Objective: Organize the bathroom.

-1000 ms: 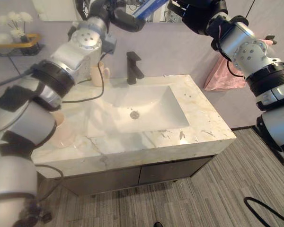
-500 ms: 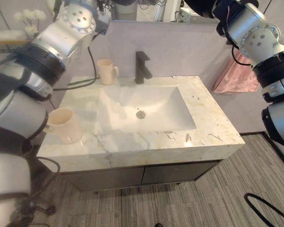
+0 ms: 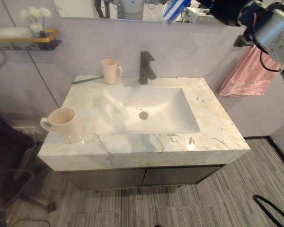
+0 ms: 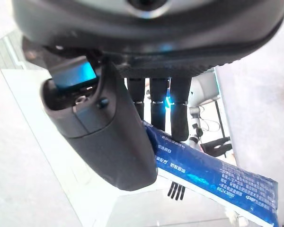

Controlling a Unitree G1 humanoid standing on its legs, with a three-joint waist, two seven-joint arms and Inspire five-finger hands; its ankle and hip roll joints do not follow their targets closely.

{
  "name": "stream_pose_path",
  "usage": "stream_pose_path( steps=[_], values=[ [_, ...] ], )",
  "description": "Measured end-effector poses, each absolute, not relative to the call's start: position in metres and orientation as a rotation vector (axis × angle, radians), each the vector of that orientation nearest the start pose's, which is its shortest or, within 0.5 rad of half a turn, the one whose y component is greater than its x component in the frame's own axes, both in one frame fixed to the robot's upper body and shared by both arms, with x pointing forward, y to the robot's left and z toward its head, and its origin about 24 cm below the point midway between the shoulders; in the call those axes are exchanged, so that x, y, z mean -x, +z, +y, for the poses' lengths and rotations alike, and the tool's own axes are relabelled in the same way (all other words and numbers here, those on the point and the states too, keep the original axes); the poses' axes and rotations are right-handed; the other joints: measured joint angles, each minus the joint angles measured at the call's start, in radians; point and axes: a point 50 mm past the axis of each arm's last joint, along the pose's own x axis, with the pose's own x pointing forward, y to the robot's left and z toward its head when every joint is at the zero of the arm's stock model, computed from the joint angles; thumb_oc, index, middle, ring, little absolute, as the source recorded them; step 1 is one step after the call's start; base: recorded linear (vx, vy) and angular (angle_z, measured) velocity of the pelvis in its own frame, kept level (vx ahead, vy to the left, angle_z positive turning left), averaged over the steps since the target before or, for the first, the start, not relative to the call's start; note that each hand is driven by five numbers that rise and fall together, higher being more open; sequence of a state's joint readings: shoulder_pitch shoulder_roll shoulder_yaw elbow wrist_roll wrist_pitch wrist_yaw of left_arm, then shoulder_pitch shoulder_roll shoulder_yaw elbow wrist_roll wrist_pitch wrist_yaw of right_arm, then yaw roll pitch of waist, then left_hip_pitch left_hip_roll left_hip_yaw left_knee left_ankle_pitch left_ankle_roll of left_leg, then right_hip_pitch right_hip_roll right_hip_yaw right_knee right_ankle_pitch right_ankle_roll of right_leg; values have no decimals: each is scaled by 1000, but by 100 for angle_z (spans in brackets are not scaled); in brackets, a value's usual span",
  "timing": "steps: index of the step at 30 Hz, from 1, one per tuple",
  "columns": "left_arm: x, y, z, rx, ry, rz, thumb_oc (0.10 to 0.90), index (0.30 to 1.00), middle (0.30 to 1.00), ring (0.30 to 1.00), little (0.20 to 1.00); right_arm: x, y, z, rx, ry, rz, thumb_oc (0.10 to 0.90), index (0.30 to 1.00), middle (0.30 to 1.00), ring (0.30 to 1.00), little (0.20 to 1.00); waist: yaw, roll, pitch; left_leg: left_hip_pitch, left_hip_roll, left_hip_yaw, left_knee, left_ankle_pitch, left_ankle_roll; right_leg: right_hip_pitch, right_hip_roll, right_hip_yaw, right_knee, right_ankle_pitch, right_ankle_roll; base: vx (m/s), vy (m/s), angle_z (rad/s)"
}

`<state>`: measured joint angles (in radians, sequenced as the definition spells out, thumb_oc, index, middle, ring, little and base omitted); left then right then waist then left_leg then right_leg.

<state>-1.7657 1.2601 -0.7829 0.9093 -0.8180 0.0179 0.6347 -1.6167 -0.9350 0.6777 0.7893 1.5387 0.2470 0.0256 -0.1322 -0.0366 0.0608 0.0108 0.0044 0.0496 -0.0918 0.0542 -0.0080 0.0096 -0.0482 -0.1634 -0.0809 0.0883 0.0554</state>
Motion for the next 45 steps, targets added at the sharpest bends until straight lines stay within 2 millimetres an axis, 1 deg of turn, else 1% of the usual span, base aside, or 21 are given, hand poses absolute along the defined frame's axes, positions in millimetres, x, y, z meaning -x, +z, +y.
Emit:
stream_pose_path(
  steps=[3,7,10,12,16,17,18,19,20,22,23,27,30,35,36,37,38,39,40,42,45],
  values=[
    [-243,479,377,-163,1091,-798,800,900,900,900,900,-365,414,-218,-335,263,-364,400,300,300,300,300,13,0,0,7,0,-7,0,0,-1,10,0,0,0,0,0,-5,-8,7],
    [-233,479,386,-161,1123,-805,800,900,900,900,900,-363,413,-214,-336,286,-368,400,300,300,300,300,25,-2,-2,10,-6,-17,0,2,-4,17,-1,-1,0,-8,4,-21,-8,7],
    [-226,476,394,-128,1124,-807,800,900,900,900,900,-365,398,-212,-343,315,-346,400,300,300,300,300,30,-7,-5,12,-8,-26,-1,4,-7,24,-1,-2,0,-10,4,-22,-8,6],
    [-227,466,402,-124,1118,-776,800,900,900,900,900,-367,387,-213,-315,300,-326,400,300,300,300,300,37,-7,-8,12,-8,-31,-1,4,-13,25,-1,-4,0,-10,3,-46,-15,6],
    [-242,414,428,-147,1105,-567,800,900,900,900,900,-370,355,-223,-340,268,-269,400,300,300,300,300,51,-8,-21,-1,-6,-43,-1,10,-15,25,2,-20,0,-12,0,-52,-13,12],
    [-244,390,439,-138,1097,-497,800,900,900,900,900,-368,348,-227,-334,255,-268,400,300,300,300,300,48,-7,-21,-3,-6,-51,-1,11,-17,23,2,-27,0,-13,1,-32,-10,17],
    [-245,377,444,-131,1098,-454,800,900,900,900,900,-367,344,-229,-342,248,-265,400,300,300,300,300,53,-8,-22,-5,-5,-52,-1,14,-14,22,3,-27,0,-13,1,-55,-12,13],
    [-249,348,453,-105,1108,-355,800,900,900,900,900,-367,336,-235,-349,228,-254,400,300,300,300,300,58,-9,-22,-5,-5,-56,0,16,-14,22,4,-29,0,-15,1,-69,-8,6],
    [-250,331,457,-80,1108,-313,800,900,900,900,900,-366,332,-239,-337,208,-250,400,300,300,300,300,66,-10,-22,-11,-5,-59,-1,15,-14,22,5,-30,0,-15,1,-56,-8,12],
    [-245,268,471,21,1111,-175,800,900,900,900,900,-359,323,-249,-317,161,-255,400,300,300,300,300,74,-9,-22,-15,-10,-71,0,16,-14,22,5,-37,0,-23,4,-45,-6,16],
    [-242,261,470,-20,1107,-207,800,900,900,900,900,-358,320,-252,-315,145,-251,400,300,300,300,300,75,-10,-22,-16,-10,-78,0,16,-14,22,6,-39,0,-27,1,-39,-3,22],
    [-230,239,470,99,1078,-272,800,900,900,900,900,-357,317,-252,-302,103,-244,400,300,300,300,300,93,11,-19,-17,-8,-92,0,19,-18,29,10,-51,0,-32,3,-35,-9,13],
    [-223,202,462,175,1070,-325,800,900,900,900,900,-353,319,-251,-282,97,-264,400,300,300,300,300,99,32,-19,-14,-8,-105,-1,18,-19,42,11,-52,0,-38,7,-47,-28,11],
    [-234,175,448,125,1053,-259,800,900,900,900,900,-353,320,-251,-286,57,-266,400,300,300,300,300,107,57,-27,6,-7,-121,-1,15,-23,71,13,-53,0,-52,19,-6,-26,12],
    [-237,162,445,141,1064,-214,800,900,900,900,900,-353,320,-252,-289,39,-267,400,300,300,300,300,113,58,-27,7,-6,-123,-1,16,-24,73,14,-53,0,-54,21,-35,-27,5],
    [-236,136,442,140,1098,-152,800,900,900,900,900,-354,320,-252,-285,30,-263,400,300,300,300,300,114,66,-31,9,-5,-125,-2,15,-25,76,15,-53,-1,-56,24,24,-23,3],
    [-233,125,436,94,1119,-158,800,900,900,900,900,-354,319,-253,-283,16,-259,400,300,300,300,300,118,70,-34,11,-5,-125,-1,17,-25,78,16,-53,0,-56,24,0,0,0],
    [-234,126,435,70,1114,-163,800,900,900,900,900,-354,318,-257,-278,3,-255,400,300,300,300,300,123,72,-35,12,-2,-127,-2,17,-26,79,18,-53,-1,-56,24,0,0,0],
    [-235,112,432,53,1115,-83,800,900,900,900,900,-355,316,-259,-277,-11,-247,400,300,300,300,300,130,71,-34,12,3,-126,-2,19,-29,79,23,-53,-1,-56,24,0,0,0],
    [-229,104,432,-9,1127,-88,800,900,900,900,900,-356,313,-261,-273,-17,-235,400,300,300,300,300,128,70,-34,11,9,-126,-2,20,-31,78,29,-53,-1,-60,30,0,0,0],
    [-228,103,432,-58,1112,-71,800,900,900,900,900,-358,309,-261,-266,-26,-219,400,300,300,300,300,127,71,-34,10,14,-124,-2,20,-32,77,33,-51,-1,-60,31,-18,7,-1]
  ],
)
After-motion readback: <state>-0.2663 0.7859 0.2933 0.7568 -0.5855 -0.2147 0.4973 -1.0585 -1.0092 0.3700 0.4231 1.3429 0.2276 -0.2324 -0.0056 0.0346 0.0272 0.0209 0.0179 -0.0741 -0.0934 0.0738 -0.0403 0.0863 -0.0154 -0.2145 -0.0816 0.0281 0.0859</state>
